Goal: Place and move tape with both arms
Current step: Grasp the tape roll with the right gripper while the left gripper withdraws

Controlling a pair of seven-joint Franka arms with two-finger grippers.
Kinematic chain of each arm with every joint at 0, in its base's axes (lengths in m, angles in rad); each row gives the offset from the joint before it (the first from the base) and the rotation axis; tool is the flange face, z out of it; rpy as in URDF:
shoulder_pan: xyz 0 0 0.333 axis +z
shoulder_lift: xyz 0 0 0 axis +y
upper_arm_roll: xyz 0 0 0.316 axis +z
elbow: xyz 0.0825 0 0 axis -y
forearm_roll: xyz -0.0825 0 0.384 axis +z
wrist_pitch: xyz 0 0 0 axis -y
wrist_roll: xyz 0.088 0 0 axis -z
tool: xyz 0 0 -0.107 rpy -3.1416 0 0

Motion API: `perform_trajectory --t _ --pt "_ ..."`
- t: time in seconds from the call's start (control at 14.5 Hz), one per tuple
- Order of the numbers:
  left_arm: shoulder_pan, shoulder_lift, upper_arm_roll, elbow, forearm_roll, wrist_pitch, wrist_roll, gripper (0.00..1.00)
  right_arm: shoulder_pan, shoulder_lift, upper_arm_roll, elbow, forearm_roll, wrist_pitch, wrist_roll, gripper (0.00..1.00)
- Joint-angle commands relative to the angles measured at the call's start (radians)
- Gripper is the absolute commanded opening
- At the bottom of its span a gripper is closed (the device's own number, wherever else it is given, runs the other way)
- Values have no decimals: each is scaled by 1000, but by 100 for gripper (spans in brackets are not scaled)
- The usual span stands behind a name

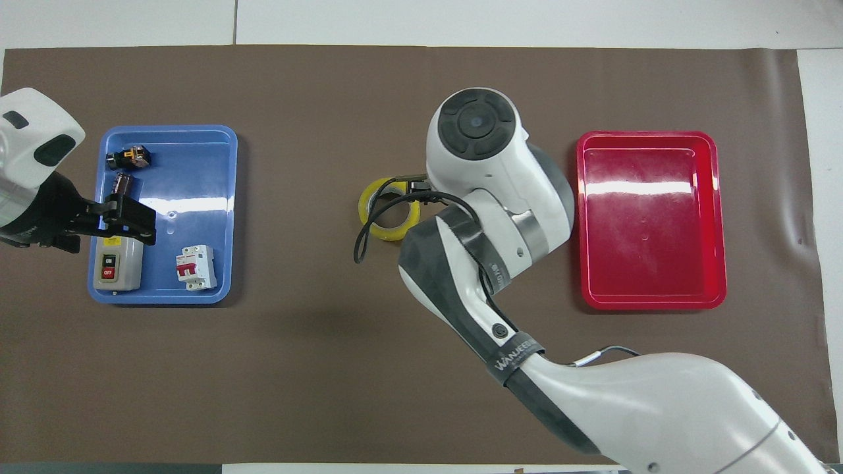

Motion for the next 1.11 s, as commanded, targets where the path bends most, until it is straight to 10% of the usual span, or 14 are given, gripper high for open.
perform_trajectory --t 0.0,0.55,0.76,1.04 --pt "16 -27 -1 -2 -17 26 29 100 5 27 0 -32 -21 103 22 100" --pt "3 -86 10 -33 -17 23 68 100 31 110 0 -90 -33 271 -181 100" --pt "2 -87 10 -50 -17 49 68 100 25 109 1 -92 -25 252 -236 0" --pt "22 -78 8 -40 -17 57 70 100 33 105 -2 -63 -21 194 -227 0"
